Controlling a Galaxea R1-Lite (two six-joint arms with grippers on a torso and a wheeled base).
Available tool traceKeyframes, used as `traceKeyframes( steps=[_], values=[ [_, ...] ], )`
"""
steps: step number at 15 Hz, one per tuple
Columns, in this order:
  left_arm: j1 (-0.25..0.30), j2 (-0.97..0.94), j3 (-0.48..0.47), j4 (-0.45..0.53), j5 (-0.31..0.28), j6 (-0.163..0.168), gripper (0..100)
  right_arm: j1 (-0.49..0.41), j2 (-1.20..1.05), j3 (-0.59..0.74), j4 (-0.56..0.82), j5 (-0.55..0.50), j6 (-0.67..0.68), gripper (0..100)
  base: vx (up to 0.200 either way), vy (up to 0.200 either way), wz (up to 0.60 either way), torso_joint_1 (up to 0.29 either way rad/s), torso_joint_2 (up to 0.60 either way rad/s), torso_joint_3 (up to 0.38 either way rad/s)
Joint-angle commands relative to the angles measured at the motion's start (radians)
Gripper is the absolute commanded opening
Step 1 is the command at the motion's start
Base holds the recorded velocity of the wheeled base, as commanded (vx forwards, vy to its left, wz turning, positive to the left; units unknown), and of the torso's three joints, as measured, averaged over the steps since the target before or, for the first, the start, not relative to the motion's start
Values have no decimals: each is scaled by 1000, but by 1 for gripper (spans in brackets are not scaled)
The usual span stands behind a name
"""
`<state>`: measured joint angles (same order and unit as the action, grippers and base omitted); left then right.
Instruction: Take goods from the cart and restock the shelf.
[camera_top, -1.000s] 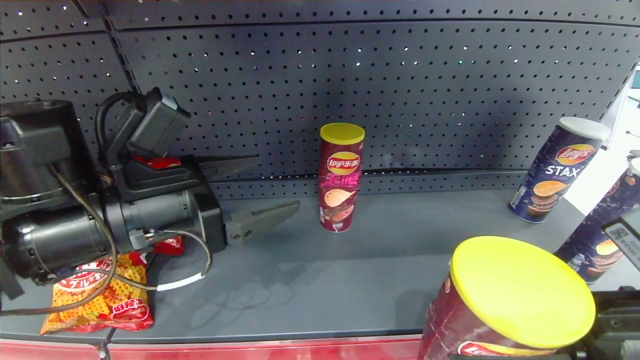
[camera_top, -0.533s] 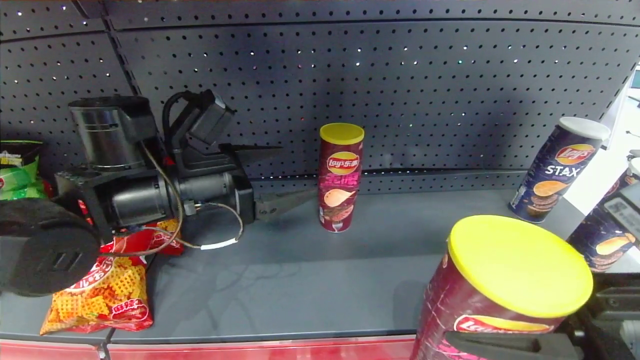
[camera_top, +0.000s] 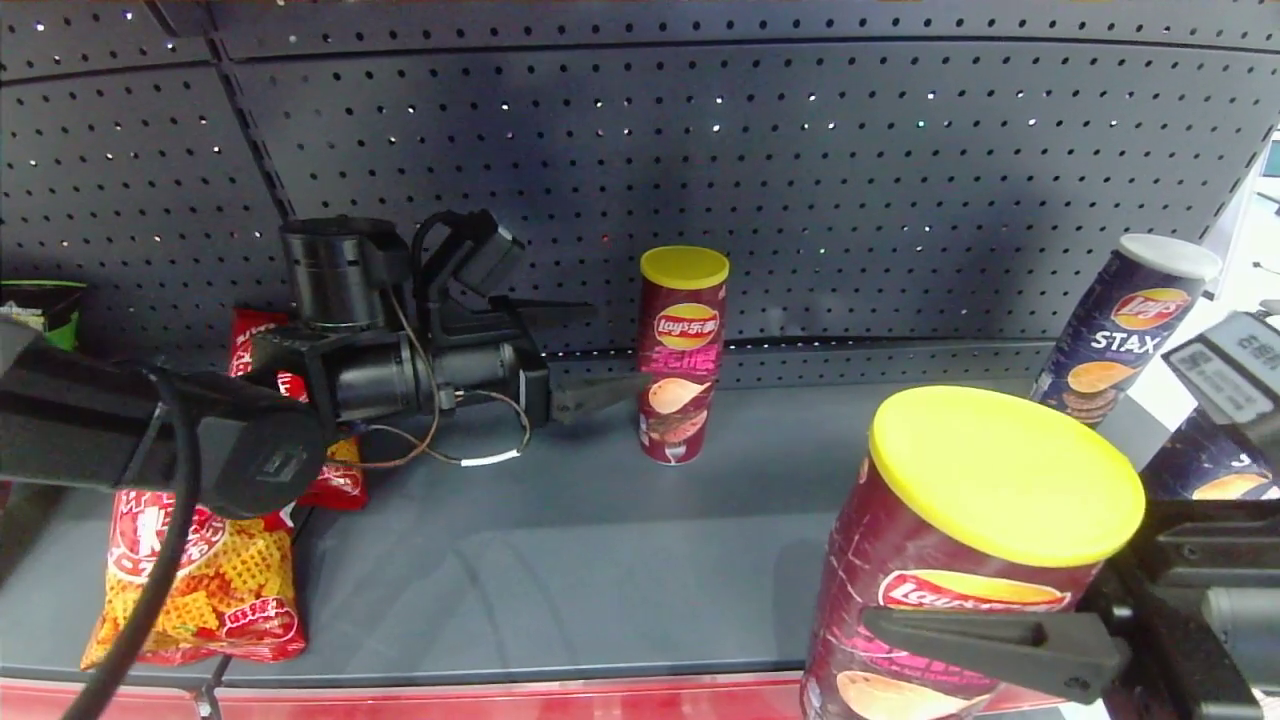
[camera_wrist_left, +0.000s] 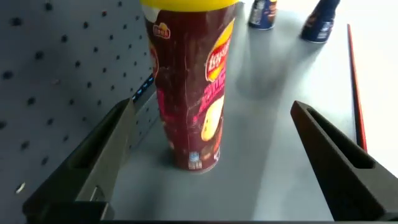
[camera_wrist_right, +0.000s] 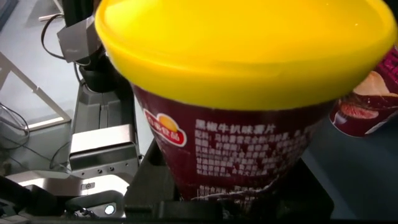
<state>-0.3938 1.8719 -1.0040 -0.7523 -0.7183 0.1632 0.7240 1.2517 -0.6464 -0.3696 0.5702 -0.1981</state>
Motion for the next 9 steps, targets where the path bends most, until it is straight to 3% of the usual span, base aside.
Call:
traceKeyframes(
  steps=[1, 9],
  values=[
    [12, 104, -84, -1, -36, -1, 100, 0, 9, -1, 0, 0, 5, 0, 0, 0, 0, 0, 0, 0],
    [4, 266, -235, -22, -58, -1, 100, -15, 25, 2, 0, 2, 20, 0, 0, 0, 0, 0, 0, 0]
  ],
)
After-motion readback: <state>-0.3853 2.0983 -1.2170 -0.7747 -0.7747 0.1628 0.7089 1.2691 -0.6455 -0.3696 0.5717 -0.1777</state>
